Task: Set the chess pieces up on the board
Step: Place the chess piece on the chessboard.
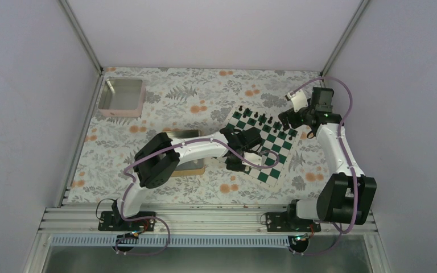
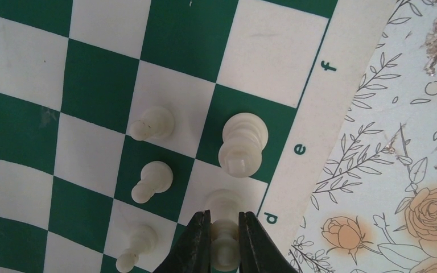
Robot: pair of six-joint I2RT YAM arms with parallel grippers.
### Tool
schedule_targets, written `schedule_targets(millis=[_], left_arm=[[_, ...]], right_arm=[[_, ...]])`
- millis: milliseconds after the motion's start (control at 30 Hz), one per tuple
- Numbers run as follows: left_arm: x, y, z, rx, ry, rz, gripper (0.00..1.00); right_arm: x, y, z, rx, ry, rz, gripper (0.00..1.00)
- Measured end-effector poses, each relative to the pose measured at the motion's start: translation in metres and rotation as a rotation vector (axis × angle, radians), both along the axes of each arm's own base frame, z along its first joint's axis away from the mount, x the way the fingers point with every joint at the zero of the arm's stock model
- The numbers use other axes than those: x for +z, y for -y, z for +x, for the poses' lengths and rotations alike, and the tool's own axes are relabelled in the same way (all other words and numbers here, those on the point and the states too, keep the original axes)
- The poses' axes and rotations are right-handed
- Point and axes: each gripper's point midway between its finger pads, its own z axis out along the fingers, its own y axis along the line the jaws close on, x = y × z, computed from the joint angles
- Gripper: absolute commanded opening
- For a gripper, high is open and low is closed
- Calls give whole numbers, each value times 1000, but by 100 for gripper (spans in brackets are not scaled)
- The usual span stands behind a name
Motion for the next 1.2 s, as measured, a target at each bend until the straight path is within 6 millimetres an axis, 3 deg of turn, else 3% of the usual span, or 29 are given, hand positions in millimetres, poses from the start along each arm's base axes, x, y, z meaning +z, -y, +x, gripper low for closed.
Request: schedule_targets(millis=[233,500,800,1067,1200], left_arm=[[0,-1,1,0,8,5,23],[0,-1,2,0,10,6,25],[3,-3,6,3,41,15,42],[29,-10,14,8,111,10,54],[61,-19,18,20,152,-14,60]], right_arm=[[0,0,0,4,1,10,100],[1,-1,0,9,1,16,100],[-1,-3,0,16,-3,23,100],[-4,-5,0,25,-14,34,100],[-6,-5,0,26,-23,37,100]])
